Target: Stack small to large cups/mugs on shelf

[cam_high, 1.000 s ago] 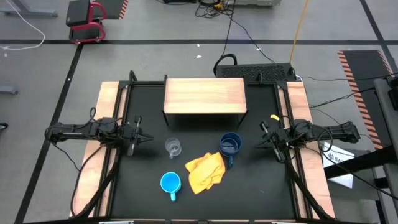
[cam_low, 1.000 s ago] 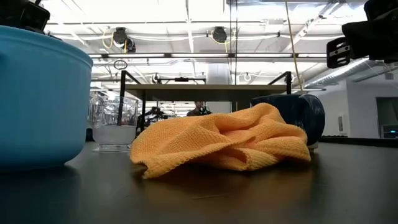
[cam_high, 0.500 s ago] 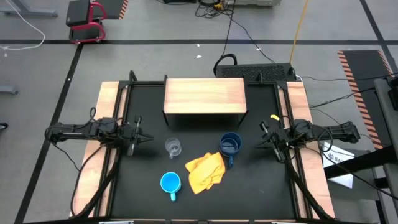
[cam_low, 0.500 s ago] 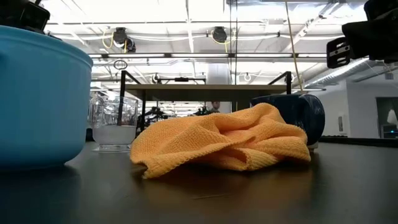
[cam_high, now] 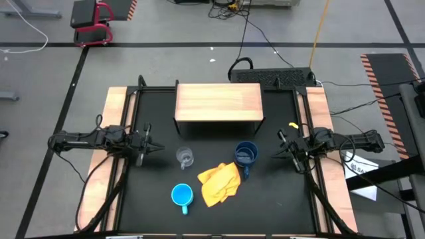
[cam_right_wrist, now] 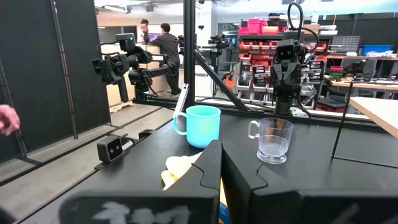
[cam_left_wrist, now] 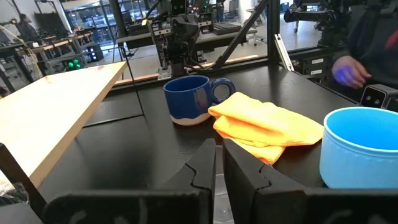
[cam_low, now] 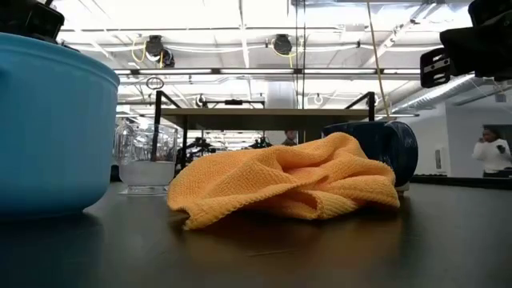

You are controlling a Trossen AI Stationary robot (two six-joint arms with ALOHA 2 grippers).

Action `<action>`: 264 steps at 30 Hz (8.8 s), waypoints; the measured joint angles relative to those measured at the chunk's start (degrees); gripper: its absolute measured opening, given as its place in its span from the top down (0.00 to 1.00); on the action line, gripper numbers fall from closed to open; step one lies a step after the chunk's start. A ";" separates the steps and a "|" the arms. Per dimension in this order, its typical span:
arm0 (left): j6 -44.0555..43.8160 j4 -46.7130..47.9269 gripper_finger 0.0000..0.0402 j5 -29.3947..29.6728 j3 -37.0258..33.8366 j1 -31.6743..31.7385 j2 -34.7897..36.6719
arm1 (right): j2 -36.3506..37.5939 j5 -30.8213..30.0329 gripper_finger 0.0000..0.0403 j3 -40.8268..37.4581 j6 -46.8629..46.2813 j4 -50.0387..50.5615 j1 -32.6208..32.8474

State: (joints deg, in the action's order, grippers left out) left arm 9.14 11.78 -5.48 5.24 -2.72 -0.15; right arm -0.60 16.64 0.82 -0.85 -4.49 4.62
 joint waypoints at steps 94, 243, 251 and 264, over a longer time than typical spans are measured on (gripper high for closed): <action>-6.49 -12.31 1.00 13.12 0.01 0.02 -0.23 | -0.20 -9.44 1.00 -0.02 4.25 -2.77 -0.04; 4.13 34.50 1.00 -10.95 55.94 7.50 -81.05 | -0.24 -9.77 1.00 -0.01 -3.02 2.54 -0.02; 2.31 34.65 0.98 -10.99 55.94 7.56 -81.05 | -0.24 -9.77 1.00 -0.01 -3.03 2.54 -0.02; 0.63 34.68 0.82 -11.65 55.94 7.56 -81.05 | -0.24 -9.77 1.00 -0.01 -3.03 2.54 -0.03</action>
State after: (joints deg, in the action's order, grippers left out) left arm 9.77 46.46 -17.12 61.19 4.84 -81.21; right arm -0.84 6.87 0.80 -3.88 -1.95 4.59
